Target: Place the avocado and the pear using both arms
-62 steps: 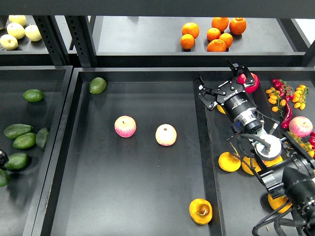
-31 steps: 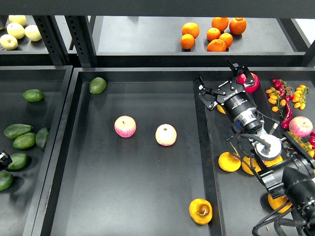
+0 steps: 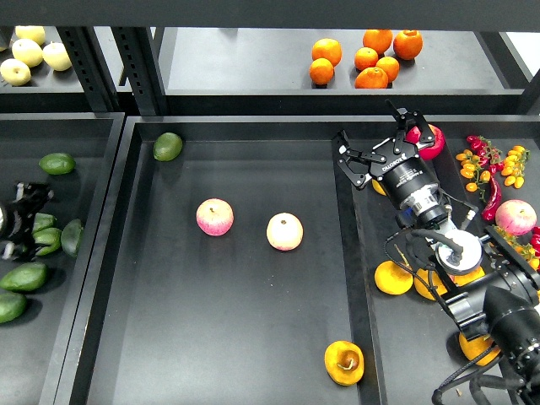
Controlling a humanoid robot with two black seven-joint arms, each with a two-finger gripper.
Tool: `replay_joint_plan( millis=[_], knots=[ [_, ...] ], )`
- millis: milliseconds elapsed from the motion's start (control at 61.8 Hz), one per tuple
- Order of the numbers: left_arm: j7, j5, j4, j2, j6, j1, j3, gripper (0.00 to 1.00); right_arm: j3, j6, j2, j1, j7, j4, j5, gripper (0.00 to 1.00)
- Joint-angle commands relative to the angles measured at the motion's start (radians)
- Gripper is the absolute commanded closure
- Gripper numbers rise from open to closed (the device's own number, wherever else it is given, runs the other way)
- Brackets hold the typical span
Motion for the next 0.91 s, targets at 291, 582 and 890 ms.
replay_joint_plan(
  millis=[291, 582, 890],
  knots=[
    [0.000, -0.156, -0.070, -0.101, 0.000, -0.005, -0.254, 0.02, 0.000, 0.000, 0.000, 0.000, 0.000, 0.000, -0.002, 0.01],
    [-0.018, -0.358, -0.125, -0.196, 0.000, 0.000, -0.328, 0.01, 0.001, 0.000, 0.000, 0.002, 0.003, -0.002, -0.002, 0.01],
    [-0.096, -0.481, -0.124, -0.363, 0.000, 0.040, -0.444, 0.01, 0.006, 0.000, 0.000, 0.000, 0.006, -0.002, -0.002, 0.01]
  ],
)
